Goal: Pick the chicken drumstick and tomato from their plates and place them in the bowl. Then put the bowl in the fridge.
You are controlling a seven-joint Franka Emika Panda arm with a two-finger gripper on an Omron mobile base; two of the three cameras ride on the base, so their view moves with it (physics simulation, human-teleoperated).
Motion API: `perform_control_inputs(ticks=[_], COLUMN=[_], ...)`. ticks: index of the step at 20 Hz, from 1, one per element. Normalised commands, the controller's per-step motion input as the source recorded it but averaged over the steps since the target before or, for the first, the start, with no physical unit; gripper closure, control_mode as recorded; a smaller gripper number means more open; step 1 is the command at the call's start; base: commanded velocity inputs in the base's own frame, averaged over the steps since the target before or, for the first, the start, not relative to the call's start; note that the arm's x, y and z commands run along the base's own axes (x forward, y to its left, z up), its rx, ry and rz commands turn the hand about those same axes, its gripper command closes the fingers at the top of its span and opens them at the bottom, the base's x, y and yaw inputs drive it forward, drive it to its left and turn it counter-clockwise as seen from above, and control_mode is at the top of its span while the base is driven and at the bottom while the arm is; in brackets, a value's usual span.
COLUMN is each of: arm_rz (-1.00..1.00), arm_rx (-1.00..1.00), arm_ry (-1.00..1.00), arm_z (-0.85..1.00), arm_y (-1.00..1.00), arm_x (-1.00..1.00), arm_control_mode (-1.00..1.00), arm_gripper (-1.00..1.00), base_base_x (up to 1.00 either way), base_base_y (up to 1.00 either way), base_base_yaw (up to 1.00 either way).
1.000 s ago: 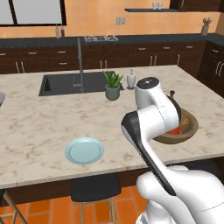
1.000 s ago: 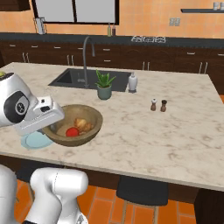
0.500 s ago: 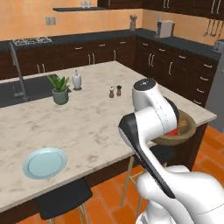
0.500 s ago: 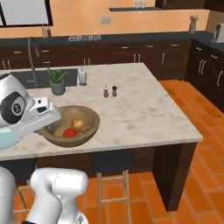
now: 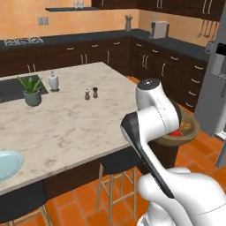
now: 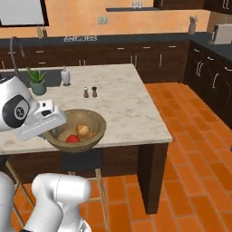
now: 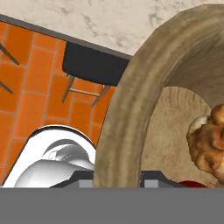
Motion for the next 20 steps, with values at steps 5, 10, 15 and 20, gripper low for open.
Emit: perform_control_inputs(ticks=[5, 10, 15, 20], arm_rz=[0.00, 0.00, 0.00, 0.00], arm_rx=[0.00, 0.00, 0.00, 0.00], arm_ry=[0.00, 0.00, 0.00, 0.00], arm_z=[0.00, 0.00, 0.00, 0.00], arm_y=[0.00, 0.00, 0.00, 0.00], arm_x=[0.00, 0.00, 0.00, 0.00], arm_control_mode=[1.00, 1.00, 1.00, 1.00], arm_gripper=[1.00, 1.00, 1.00, 1.00], base_base_x=[0.00, -0.06, -0.15, -0.22], base_base_y=[-1.00, -1.00, -0.96, -0.81], base_base_yaw=[0.36, 0.32, 0.18, -0.05])
